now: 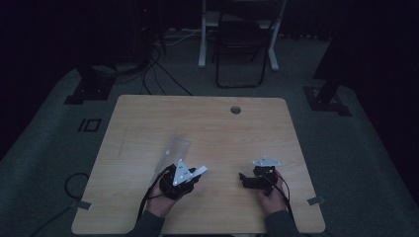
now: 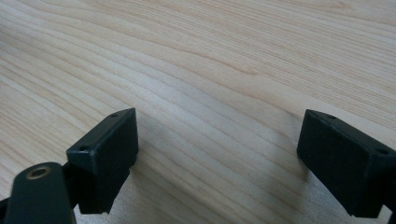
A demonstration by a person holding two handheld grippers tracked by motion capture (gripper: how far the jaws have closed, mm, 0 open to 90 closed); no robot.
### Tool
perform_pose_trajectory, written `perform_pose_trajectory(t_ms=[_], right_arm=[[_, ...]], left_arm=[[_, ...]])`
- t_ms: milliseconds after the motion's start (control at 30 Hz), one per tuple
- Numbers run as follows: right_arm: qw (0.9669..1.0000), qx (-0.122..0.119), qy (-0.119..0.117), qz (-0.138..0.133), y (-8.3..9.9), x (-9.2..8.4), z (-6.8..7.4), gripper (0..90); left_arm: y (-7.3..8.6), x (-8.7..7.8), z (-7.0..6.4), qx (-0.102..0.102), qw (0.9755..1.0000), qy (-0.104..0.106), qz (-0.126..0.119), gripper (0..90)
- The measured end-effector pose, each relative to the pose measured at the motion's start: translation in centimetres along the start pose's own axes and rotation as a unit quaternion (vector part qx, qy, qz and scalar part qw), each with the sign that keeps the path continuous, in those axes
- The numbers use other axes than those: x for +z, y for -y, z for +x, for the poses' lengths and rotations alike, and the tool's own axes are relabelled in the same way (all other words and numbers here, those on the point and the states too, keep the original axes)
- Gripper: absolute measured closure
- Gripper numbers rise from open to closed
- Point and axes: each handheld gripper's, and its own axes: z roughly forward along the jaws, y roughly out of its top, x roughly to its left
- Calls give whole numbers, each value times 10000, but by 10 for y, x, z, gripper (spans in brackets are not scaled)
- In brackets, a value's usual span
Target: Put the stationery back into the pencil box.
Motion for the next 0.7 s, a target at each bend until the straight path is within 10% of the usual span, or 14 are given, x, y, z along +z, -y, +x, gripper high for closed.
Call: perform_pose_trajectory(t_ms=[700], right_arm=[[10000, -1, 0, 0, 0, 0, 0, 124]], left_arm=[[2, -5, 15, -165, 9994, -307, -16, 686]])
